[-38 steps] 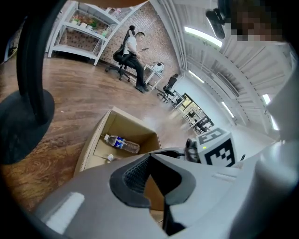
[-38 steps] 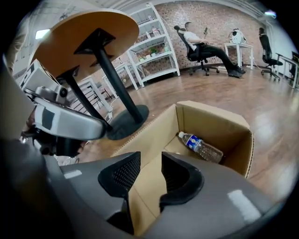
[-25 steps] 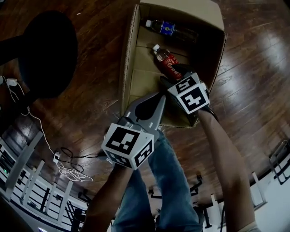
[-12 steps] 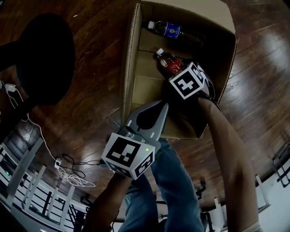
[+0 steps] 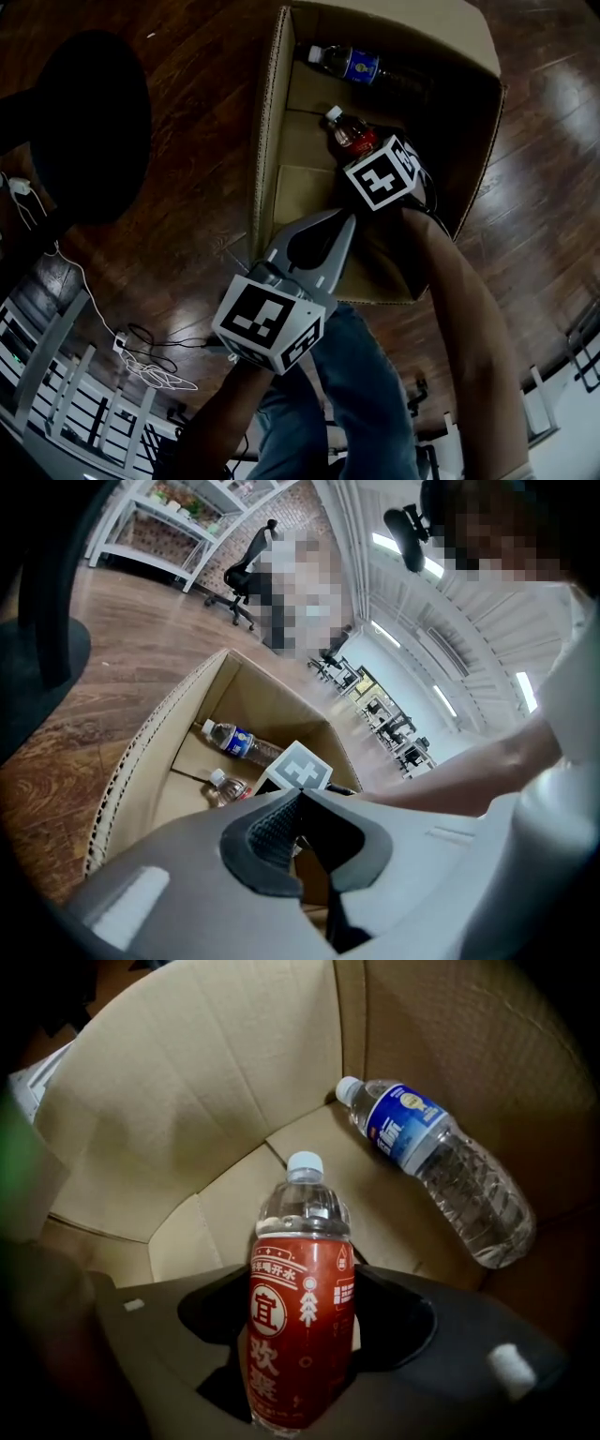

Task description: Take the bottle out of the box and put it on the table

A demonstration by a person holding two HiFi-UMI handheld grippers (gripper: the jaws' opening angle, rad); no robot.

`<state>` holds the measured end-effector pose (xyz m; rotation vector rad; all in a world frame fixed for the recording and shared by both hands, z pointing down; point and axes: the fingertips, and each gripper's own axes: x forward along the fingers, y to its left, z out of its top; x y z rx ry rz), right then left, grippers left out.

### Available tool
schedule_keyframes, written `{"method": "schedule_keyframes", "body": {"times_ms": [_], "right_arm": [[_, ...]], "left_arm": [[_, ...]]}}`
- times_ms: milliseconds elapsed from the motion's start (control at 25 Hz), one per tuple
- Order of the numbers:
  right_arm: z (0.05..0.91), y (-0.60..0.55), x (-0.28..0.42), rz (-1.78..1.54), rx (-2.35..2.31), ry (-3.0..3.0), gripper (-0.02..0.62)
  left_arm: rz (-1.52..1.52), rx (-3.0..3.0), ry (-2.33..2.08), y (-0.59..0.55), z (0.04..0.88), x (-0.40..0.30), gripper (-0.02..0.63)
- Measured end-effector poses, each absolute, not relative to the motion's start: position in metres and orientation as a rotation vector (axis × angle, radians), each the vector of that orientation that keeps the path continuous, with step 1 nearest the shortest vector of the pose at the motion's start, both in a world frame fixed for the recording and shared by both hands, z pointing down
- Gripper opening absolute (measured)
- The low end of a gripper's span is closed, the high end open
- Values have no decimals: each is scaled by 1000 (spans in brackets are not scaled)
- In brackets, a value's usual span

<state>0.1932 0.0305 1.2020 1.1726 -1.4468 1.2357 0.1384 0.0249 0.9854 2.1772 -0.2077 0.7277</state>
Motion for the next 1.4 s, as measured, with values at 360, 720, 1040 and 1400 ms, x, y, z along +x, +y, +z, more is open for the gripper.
{"method": "schedule_keyframes", "body": {"times_ms": [360,720,1040,1400], "right_arm": [[1209,35,192,1238,1059,-1369,307],[1168,32,191,1232,1294,-1457,293],[1101,21,191,1250,1491,-1499,296],[986,-1,190,1145,1713,-1581,296]], "left_arm": [[752,2173,-196,24,994,140,-3],[794,2177,-214,17,978,131,-5],[801,2205,-192,21,938,133,-5],[837,2296,-231,6,869,138,-4]]}}
